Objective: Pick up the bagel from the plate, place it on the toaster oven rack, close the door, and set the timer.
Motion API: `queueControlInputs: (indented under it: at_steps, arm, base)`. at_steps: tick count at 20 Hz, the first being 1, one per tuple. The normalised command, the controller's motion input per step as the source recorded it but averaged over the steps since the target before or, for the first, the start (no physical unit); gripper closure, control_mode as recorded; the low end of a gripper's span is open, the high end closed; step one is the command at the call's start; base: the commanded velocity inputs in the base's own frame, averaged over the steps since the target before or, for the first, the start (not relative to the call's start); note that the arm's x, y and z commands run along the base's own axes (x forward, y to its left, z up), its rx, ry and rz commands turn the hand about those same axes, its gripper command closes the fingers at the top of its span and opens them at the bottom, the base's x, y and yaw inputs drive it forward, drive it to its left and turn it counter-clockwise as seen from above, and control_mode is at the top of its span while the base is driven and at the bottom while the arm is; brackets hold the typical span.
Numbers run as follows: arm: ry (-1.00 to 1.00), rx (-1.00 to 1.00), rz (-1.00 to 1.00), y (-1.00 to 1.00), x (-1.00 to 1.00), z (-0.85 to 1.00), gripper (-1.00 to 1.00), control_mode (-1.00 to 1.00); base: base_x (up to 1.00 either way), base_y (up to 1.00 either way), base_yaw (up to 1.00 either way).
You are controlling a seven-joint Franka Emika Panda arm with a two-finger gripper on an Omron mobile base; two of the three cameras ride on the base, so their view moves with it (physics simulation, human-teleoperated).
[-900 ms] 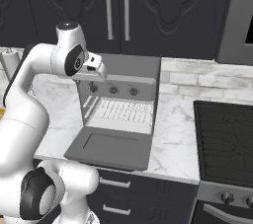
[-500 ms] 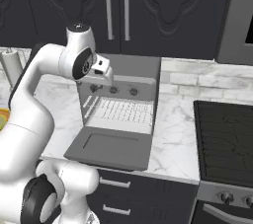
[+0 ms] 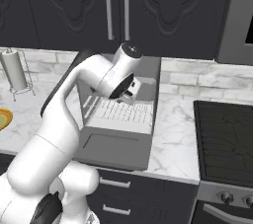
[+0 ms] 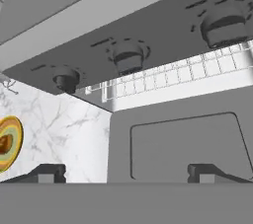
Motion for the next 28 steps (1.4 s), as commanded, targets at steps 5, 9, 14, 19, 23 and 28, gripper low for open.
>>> queueControlInputs:
  at_steps: [5,9,14,19,23,28]
  arm:
    - [-0.01,0.31,-0.02,-0.59,-0.09,-0.52,-1.00,-1.00]
    - [-0.03,0.26,-0.02,-0.43,0.00,-0.52,-1.00,-1.00]
    - [-0.01,0.21,-0.04,-0.22,0.09,-0.43,-1.00,-1.00]
    - [0.00,0.18,-0.07,-0.01,0.33,-0.35,-1.00,-1.00]
    - [0.00,0.14,-0.11,0.00,0.36,-0.28,-1.00,-1.00]
    - [-0.03,0.06,-0.15,0.02,0.40,-0.25,-1.00,-1.00]
  base:
    - [0.00,0.00,0.00]
    - [0.00,0.00,0.00]
    - [0.00,0.00,0.00]
    - [0.00,0.00,0.00]
    - [0.00,0.00,0.00]
    - [0.00,0.00,0.00]
